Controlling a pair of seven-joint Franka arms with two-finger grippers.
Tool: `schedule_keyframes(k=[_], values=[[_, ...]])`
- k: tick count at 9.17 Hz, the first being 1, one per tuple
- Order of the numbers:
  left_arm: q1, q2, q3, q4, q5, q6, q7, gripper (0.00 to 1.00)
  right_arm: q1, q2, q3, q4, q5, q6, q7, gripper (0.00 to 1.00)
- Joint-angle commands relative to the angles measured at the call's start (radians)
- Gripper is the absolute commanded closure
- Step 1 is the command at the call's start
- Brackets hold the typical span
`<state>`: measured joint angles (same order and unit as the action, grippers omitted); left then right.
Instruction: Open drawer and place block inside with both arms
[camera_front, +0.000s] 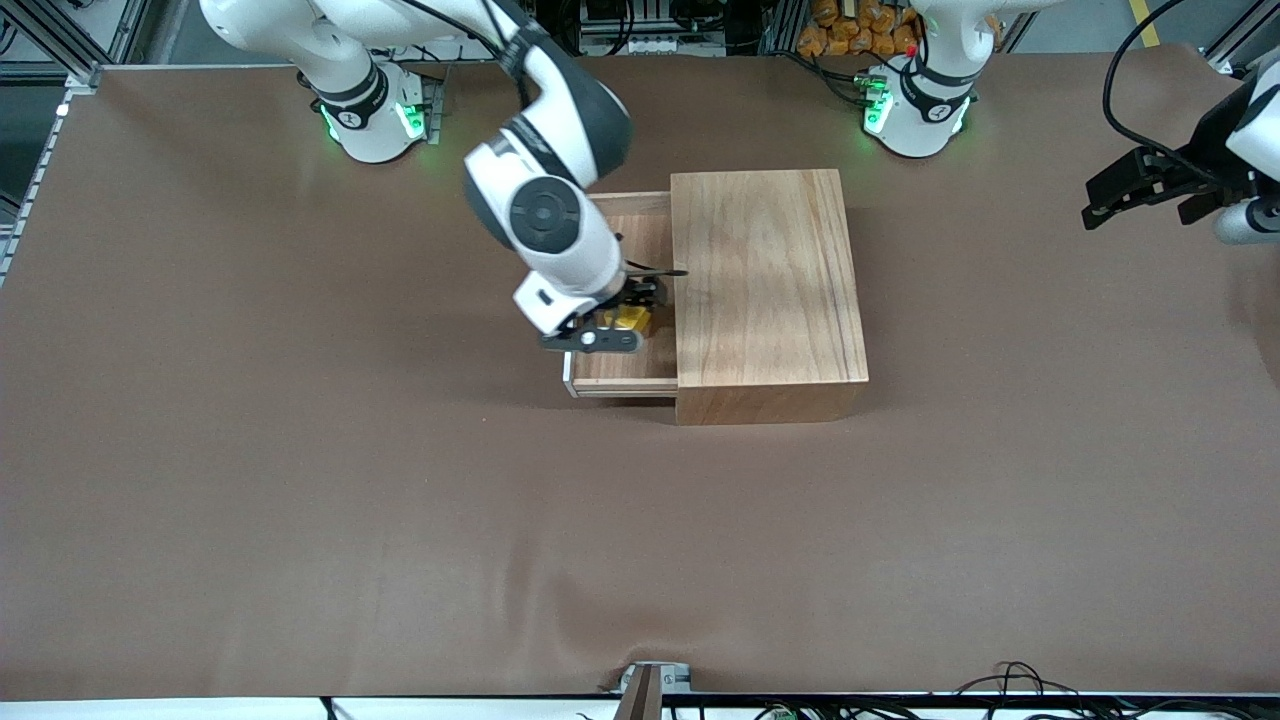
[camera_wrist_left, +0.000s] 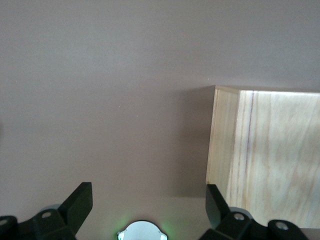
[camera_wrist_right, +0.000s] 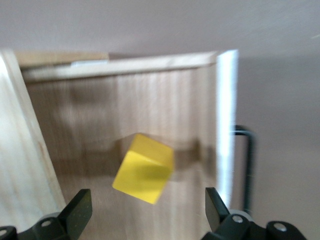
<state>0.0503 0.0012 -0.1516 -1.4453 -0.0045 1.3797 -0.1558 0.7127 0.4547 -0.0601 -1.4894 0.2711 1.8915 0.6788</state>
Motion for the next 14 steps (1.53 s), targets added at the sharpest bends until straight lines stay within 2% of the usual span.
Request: schedule_keyframes(k=[1, 2, 4, 5, 7, 9, 10, 12, 14], values=[[-0.038, -0.012, 0.087, -0.023, -0.003, 0.060, 0.045, 0.00, -0.143, -0.152, 0.011, -0.029, -0.028, -0.104, -0.066, 0.00], [-0.041, -0.015, 0.145, -0.027, -0.009, 0.061, 0.095, 0.00, -0.216, -0.197, 0.011, -0.035, -0.036, -0.148, -0.135, 0.00], [-0.056, -0.015, 0.152, -0.027, -0.008, 0.053, 0.011, 0.00, -0.371, -0.267, 0.014, -0.038, -0.042, -0.250, -0.279, 0.00], [-0.056, -0.013, 0.150, -0.024, -0.006, 0.055, 0.015, 0.00, -0.474, -0.304, 0.022, -0.038, -0.068, -0.312, -0.403, 0.00], [-0.056, -0.004, 0.152, -0.023, -0.009, 0.061, 0.066, 0.00, -0.580, -0.382, 0.011, -0.037, -0.148, -0.402, -0.600, 0.00], [-0.056, -0.004, 0.152, -0.023, -0.009, 0.062, 0.087, 0.00, -0.593, -0.476, -0.047, -0.038, -0.214, -0.475, -0.680, 0.00], [-0.056, -0.004, 0.152, -0.023, -0.011, 0.062, 0.097, 0.00, -0.595, -0.496, -0.084, -0.037, -0.220, -0.497, -0.717, 0.00], [-0.056, -0.004, 0.150, -0.023, -0.011, 0.062, 0.101, 0.00, -0.592, -0.516, -0.090, -0.028, -0.268, -0.544, -0.719, 0.00], [-0.056, -0.001, 0.147, -0.023, -0.011, 0.061, 0.101, 0.00, -0.593, -0.516, -0.092, -0.028, -0.266, -0.546, -0.717, 0.00]])
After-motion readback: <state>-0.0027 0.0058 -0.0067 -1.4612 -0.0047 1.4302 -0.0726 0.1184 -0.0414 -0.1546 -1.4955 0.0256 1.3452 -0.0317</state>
